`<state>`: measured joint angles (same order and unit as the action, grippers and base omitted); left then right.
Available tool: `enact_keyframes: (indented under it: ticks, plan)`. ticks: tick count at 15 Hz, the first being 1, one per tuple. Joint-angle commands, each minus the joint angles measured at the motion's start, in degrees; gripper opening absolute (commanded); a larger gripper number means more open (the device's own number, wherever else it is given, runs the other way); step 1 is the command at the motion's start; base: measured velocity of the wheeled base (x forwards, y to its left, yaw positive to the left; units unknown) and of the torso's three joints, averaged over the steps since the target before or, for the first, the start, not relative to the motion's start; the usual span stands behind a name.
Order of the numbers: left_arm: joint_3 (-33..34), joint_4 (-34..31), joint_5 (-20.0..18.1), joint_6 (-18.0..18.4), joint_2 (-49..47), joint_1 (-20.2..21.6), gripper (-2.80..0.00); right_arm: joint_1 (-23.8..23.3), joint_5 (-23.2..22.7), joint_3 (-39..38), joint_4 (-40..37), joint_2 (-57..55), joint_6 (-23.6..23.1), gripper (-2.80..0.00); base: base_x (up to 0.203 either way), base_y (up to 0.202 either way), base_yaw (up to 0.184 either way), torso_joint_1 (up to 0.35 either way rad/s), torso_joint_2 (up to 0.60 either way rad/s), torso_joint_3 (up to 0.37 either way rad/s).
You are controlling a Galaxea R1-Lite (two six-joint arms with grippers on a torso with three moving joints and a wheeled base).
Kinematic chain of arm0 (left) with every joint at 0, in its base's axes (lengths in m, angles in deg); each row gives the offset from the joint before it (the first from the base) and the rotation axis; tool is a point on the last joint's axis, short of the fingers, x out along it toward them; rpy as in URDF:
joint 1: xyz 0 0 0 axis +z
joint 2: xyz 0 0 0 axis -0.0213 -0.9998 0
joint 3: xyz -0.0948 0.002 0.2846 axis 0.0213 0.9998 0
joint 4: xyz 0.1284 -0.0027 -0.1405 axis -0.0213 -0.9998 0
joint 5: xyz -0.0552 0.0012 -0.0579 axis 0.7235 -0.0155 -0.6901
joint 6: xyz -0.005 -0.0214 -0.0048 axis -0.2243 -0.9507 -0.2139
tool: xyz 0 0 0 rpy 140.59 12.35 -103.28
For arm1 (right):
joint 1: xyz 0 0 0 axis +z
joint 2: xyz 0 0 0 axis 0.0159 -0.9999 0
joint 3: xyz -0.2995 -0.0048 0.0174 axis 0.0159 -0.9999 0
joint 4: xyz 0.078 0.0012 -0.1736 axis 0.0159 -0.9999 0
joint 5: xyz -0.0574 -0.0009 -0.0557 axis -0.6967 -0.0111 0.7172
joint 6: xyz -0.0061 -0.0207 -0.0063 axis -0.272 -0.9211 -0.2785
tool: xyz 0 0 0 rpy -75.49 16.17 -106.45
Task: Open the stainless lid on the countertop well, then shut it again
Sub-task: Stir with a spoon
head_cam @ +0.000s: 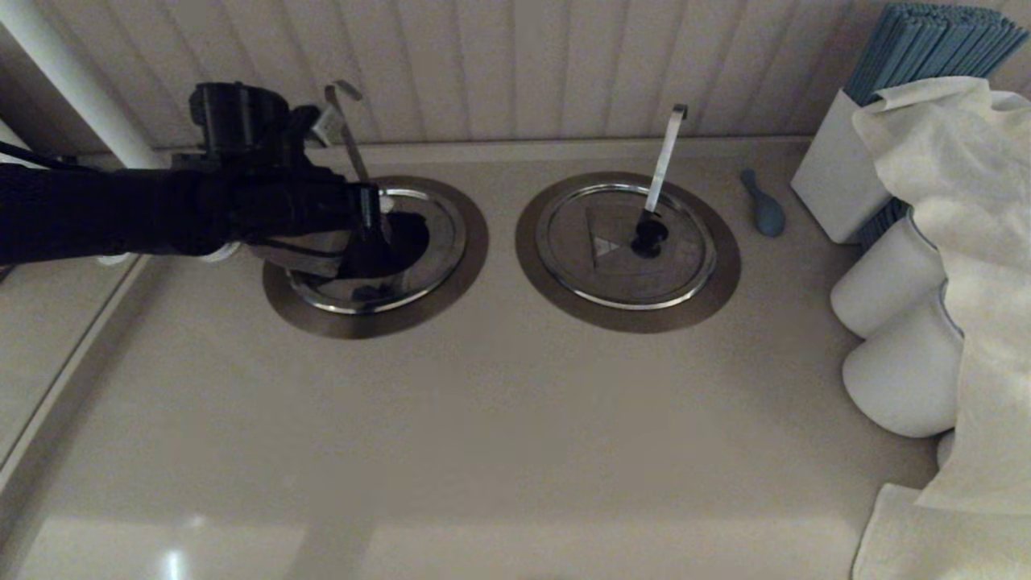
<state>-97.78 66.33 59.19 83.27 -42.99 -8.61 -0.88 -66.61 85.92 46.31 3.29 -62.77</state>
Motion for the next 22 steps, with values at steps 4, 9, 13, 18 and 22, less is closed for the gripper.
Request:
enact_keyframes:
  ticks: [4, 9, 13, 18, 22]
  plan:
    - [-7.4, -1.4, 0.0, -8.3, -4.6, 0.0, -2.80, 0.0, 0.0, 0.0, 0.0, 0.0, 0.0, -2.80, 0.000, 0.000, 0.000, 0.000, 0.00, 0.000]
    - [-9.9, 2.5, 8.2, -9.8, -6.8, 0.4, -2.80, 0.0, 0.0, 0.0, 0.0, 0.0, 0.0, -2.80, 0.000, 0.000, 0.000, 0.000, 0.00, 0.000]
    - [-6.5, 3.6, 9.1, -3.3, -4.9, 2.0, -2.80, 0.0, 0.0, 0.0, 0.0, -0.1, 0.0, -2.80, 0.000, 0.000, 0.000, 0.000, 0.00, 0.000]
    - [1.7, 3.8, 8.9, 7.4, 0.6, 2.7, -2.80, 0.0, 0.0, 0.0, 0.0, 0.0, 0.0, -2.80, 0.000, 0.000, 0.000, 0.000, 0.00, 0.000]
    - [5.4, 3.2, 6.3, 11.5, 2.9, 1.3, -2.80, 0.0, 0.0, -0.1, 0.0, 0.0, 0.0, -2.80, 0.000, 0.000, 0.000, 0.000, 0.00, 0.000]
